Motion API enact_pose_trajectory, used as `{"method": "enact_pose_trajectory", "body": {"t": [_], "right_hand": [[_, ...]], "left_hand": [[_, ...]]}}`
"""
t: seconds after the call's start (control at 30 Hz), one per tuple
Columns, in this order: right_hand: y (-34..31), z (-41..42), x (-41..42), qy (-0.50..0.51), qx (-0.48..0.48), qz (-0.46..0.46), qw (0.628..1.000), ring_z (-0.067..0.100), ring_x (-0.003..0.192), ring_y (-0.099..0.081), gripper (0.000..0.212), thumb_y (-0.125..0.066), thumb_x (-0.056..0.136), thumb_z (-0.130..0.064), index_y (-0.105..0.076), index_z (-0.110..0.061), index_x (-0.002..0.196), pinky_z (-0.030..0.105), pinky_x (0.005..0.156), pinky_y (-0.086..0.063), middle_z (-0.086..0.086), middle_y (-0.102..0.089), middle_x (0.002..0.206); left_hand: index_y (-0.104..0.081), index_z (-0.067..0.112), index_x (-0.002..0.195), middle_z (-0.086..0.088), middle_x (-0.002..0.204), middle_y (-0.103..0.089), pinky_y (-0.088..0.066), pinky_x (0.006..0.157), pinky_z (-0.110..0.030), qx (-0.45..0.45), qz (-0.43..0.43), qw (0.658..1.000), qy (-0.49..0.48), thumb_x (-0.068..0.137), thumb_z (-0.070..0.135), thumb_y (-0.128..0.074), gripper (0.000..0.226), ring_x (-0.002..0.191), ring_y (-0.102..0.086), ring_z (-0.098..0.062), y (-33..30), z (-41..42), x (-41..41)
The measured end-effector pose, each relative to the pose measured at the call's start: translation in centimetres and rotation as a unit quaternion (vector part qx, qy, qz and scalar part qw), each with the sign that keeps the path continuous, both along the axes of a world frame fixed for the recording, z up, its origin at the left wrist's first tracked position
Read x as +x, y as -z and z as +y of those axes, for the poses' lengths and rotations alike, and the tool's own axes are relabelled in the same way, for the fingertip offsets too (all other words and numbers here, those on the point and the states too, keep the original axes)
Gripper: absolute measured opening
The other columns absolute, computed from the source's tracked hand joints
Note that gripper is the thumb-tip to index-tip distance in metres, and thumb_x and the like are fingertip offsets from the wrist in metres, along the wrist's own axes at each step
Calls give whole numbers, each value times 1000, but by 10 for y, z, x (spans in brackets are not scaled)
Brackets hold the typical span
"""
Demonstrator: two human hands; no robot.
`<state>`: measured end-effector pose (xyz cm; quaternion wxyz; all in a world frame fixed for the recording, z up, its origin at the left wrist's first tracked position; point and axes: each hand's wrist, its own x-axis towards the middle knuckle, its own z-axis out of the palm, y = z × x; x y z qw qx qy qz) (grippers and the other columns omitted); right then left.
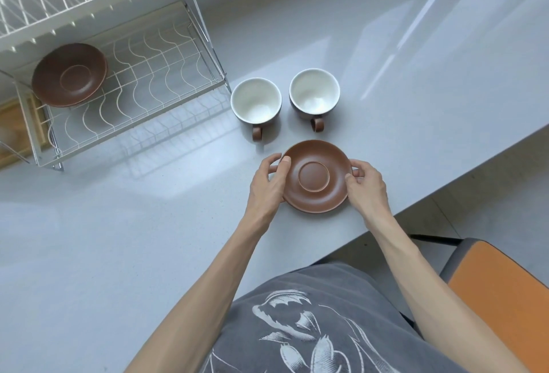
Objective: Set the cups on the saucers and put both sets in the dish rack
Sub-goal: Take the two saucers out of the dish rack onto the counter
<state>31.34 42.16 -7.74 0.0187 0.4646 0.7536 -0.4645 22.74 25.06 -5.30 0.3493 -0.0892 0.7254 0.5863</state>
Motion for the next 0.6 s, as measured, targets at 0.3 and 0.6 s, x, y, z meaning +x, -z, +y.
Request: {"method": "enact_pose_trajectory", "body": {"t": [0.3, 0.6], "right_hand": [[-2, -1, 4, -6, 19, -15, 1000, 22, 95, -62, 35, -49, 96, -13, -59, -16, 130, 37, 87, -49, -1, -64, 101], [-17, -14, -8, -141, 142, -150, 968, 37, 121, -55, 54, -45, 98, -31, -36, -12, 148, 45, 96, -44, 17, -50, 139]], "left_hand": [[-58, 38, 126, 3, 135, -54, -48, 106, -48, 8, 16, 999, 27, 88, 60, -55, 44, 126, -55, -16, -3, 3, 4], [-54, 37, 134, 6, 139, -54, -48, 105, -43, -45, 37, 992, 116, 90, 54, -55, 47, 119, -58, -15, -3, -11, -4]]}}
